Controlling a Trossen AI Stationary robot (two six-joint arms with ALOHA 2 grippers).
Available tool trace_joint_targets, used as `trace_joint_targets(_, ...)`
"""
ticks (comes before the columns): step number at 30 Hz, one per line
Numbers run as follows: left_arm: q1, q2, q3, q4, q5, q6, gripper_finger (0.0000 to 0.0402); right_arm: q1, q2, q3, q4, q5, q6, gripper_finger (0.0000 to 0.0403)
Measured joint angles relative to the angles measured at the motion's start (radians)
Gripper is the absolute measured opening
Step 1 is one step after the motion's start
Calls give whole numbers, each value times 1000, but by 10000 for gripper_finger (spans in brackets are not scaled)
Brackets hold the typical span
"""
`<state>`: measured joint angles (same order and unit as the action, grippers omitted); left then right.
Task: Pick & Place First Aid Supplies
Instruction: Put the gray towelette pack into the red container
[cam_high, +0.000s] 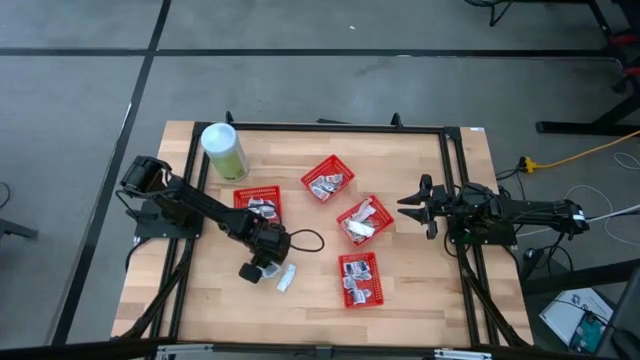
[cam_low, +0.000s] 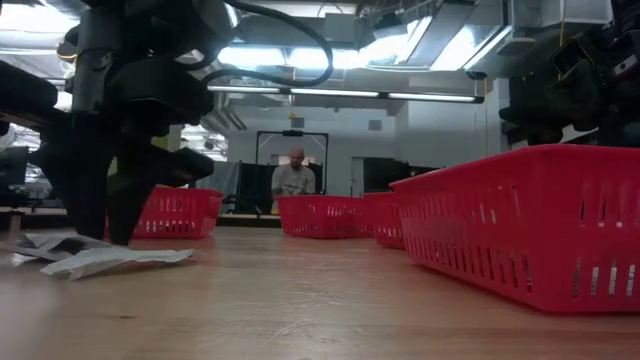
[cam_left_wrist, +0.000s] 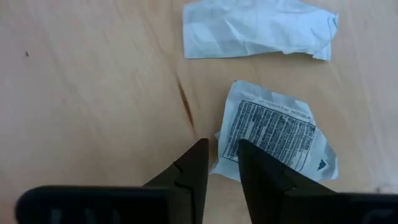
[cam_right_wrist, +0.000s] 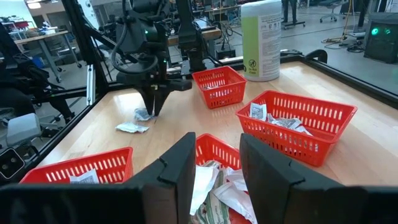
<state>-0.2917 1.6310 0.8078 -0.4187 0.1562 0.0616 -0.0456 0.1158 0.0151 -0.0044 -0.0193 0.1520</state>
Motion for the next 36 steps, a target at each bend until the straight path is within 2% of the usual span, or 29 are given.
trace_joint_targets(7,-1,0,0,-2,-3,2,9,0,0,0,0,0,-1,126)
trace_joint_targets(15,-1,0,19,-3,-43,4,2,0,0,0,0,0,0,126)
trace_joint_targets(26,-2,0,93,-1,-368,75,2,0,0,0,0,0,0,126)
trace_joint_targets(31,-16,0,120,-2,-535,76,2,0,0,0,0,0,0,126)
trace_joint_targets(36,-16,0,135,-3,-650,52,1,0,0,0,0,0,0,126)
